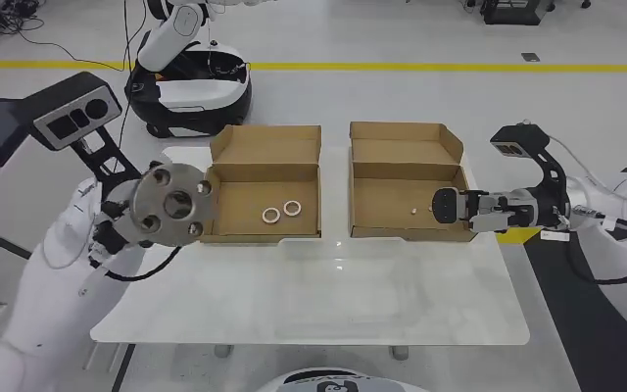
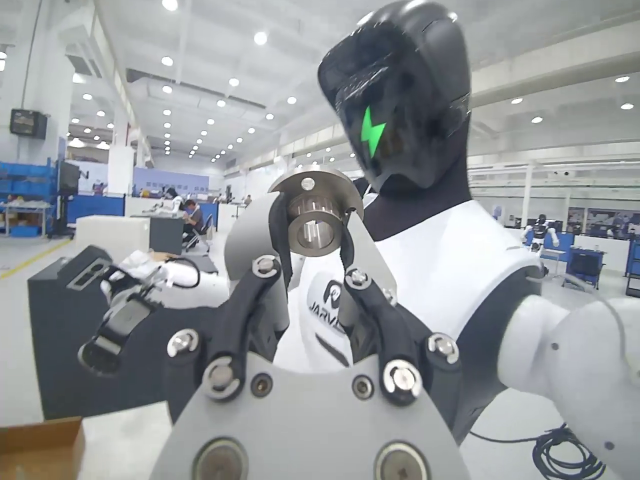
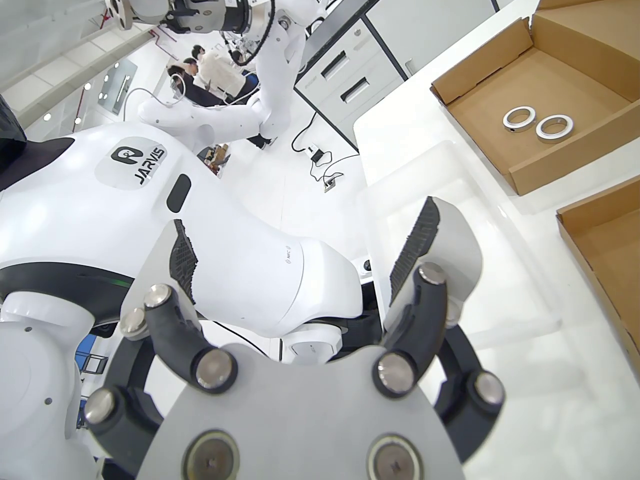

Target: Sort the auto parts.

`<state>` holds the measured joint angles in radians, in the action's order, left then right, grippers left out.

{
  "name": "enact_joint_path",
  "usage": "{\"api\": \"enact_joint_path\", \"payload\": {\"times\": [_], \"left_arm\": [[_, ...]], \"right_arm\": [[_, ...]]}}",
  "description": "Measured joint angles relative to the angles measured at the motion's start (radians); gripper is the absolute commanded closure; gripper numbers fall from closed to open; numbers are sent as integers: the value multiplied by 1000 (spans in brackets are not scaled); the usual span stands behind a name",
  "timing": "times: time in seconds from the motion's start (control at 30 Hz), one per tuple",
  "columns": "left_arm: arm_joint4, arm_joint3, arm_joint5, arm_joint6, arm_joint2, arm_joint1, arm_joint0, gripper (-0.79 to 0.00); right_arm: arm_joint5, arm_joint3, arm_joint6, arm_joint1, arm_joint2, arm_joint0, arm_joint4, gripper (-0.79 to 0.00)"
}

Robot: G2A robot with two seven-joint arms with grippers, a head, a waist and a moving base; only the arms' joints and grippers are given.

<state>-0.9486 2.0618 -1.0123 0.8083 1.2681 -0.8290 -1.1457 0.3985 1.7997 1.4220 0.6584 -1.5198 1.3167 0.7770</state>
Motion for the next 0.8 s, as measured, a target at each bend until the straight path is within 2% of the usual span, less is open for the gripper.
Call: {"api": "enact_joint_path", "payload": {"times": [0.13, 0.8], "left_arm": [[-56, 22, 0, 0, 29, -33, -12, 0], [-57, 22, 0, 0, 30, -35, -13, 0]], "right_arm": [[0, 0, 0, 0, 0, 0, 0, -785], [0, 0, 0, 0, 0, 0, 0, -785]]}}
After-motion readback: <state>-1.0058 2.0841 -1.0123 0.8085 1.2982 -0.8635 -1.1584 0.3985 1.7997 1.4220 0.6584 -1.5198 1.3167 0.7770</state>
